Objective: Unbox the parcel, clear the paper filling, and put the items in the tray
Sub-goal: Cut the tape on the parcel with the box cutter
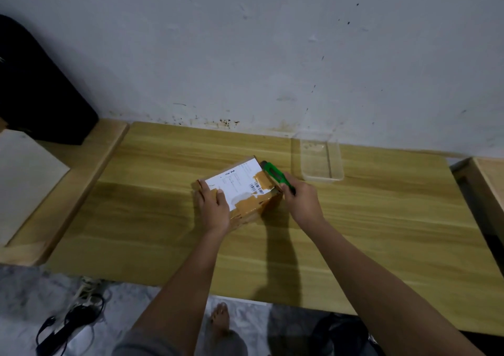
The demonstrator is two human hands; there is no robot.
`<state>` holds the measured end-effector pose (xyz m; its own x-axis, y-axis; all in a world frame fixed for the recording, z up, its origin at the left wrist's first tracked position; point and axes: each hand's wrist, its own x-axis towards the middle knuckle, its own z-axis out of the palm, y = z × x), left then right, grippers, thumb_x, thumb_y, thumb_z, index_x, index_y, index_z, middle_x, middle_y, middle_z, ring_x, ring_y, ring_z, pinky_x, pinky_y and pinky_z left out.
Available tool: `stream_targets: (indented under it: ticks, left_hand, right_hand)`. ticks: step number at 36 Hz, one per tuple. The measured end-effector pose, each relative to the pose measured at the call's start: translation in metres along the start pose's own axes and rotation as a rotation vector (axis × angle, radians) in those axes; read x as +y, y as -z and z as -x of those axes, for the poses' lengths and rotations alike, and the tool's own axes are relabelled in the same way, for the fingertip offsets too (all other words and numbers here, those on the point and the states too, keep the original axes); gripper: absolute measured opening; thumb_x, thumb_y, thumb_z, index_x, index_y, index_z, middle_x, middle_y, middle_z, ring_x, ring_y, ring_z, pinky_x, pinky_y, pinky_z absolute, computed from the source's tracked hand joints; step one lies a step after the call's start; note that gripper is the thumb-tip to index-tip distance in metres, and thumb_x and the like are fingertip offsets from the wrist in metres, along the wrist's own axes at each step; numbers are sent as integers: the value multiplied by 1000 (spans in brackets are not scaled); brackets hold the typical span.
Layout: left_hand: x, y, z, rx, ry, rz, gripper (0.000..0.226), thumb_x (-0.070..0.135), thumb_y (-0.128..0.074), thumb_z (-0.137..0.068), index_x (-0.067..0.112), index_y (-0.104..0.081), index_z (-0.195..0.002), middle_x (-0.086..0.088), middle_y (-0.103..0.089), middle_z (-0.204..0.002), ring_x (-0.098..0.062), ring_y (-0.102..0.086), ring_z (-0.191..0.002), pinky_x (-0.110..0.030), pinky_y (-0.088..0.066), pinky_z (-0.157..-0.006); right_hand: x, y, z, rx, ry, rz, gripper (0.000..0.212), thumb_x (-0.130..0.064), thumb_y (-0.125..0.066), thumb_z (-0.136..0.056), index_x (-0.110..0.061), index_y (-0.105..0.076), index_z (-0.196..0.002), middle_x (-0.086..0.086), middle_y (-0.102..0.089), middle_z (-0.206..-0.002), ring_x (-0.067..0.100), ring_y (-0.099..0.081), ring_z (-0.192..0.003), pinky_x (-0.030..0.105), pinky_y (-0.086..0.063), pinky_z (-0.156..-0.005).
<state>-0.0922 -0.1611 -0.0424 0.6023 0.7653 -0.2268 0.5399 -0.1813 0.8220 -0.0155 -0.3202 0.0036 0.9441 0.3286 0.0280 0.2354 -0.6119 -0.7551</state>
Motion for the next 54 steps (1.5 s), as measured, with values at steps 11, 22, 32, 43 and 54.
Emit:
stream_targets:
  ticks: [11, 22, 32, 43, 54]
  left_hand:
    - [7, 6, 1, -20, -22, -52, 57, 27, -31, -101, 21, -3, -150, -12, -1, -159, -23, -5, -147, -32, -23, -109]
    - [10, 7, 3, -29, -20, -80, 57, 27, -31, -101, 21, -4, -150, -11, -3, -159, -25, -10, -146, -33, -25, -109]
    - [14, -1, 7, 96, 57, -62, 56, 26, -35, -99, 23, -11, -150, -11, -29, -152, -38, -41, -127, -39, -36, -99]
    - [22, -3, 21, 97, 109, 1, 56, 26, -34, -100, 20, -10, -150, -17, -34, -148, -38, -41, -126, -39, -35, -98]
    - [21, 11, 31, -139, -119, -128, 69, 28, -61, -87, 17, -28, -146, -11, -17, -154, -24, -23, -140, -30, -32, -105]
  right_hand:
    - [-3, 1, -13, -60, -10, 117, 38, -13, -50, -92, -16, -52, -130, 21, -66, -82, 29, -56, -67, 34, -44, -61]
    - [-19, 0, -36, -317, -58, 330, 43, -23, -37, -95, -34, -38, -136, 9, -63, -99, 20, -59, -67, 34, -49, -61]
    - [4, 18, -11, -365, -122, 264, 46, -22, -41, -92, -39, -40, -135, 10, -62, -111, 22, -52, -73, 30, -42, -63]
    - [23, 54, 28, -266, -166, 251, 41, -26, -45, -91, -44, -46, -129, 7, -66, -92, 20, -55, -66, 29, -42, -57]
    - [22, 42, 23, -45, -228, 52, 43, -23, -45, -92, -46, -46, -128, 12, -66, -77, 24, -53, -54, 30, -38, -49]
